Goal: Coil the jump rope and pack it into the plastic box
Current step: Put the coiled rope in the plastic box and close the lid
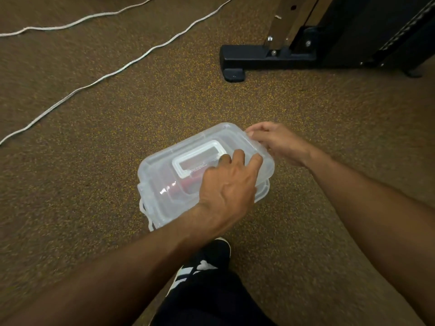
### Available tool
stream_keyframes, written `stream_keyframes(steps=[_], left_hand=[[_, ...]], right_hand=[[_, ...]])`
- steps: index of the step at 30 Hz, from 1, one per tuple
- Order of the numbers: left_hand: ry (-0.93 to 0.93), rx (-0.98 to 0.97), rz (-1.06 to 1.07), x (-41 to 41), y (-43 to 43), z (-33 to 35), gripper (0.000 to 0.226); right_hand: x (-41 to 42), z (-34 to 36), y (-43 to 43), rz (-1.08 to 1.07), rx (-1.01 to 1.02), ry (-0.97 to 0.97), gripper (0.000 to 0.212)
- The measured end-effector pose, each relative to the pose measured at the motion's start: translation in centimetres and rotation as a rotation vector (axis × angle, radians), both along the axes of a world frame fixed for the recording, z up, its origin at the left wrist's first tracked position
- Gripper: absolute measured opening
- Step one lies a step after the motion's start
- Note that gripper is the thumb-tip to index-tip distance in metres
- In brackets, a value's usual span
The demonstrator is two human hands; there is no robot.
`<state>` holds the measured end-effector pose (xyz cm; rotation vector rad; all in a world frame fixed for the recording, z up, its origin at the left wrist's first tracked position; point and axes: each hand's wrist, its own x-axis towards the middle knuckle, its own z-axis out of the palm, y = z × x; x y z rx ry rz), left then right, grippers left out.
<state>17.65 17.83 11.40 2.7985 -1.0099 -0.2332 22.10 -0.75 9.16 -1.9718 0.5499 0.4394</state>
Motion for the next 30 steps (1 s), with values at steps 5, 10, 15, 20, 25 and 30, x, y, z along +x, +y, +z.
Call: stream_keyframes(steps=[5, 10, 15, 20, 25, 30], left_hand=[[-0.008, 0.044, -0.100, -2.0, -0.2, -2.1, 0.057], [0.045, -0.005, -0.120, -2.3, 0.6, -3.3, 0.048], [-0.048, -0.019, -0.108, -0.9, 1.6, -3.7, 0.083], [0.051, 0.051, 0.024, 2.0, 3.3, -5.6, 0.111], [0.065, 0.109, 0.029, 2.5, 3.5, -6.7, 0.117], [0.073, 0.145, -0.008, 1.9, 4.0, -6.5, 0.137]], right_hand=[[-1.1, -0.1, 1.1, 0.108, -0.277, -0.027, 0.054], [-2.1, -0.9, 1.4, 0.134, -0.398, -0.052, 0.053], [-2.3, -1.3, 1.8, 0.147, -0.432, -0.036, 0.052], [-3.1, -2.4, 1.6, 0.023, -0.282, 0.001, 0.044], [-3.7, -3.5, 1.5, -0.074, -0.234, 0.017, 0.048], [-4.5, -3.8, 1.6, -0.107, -0.189, 0.105, 0.068]])
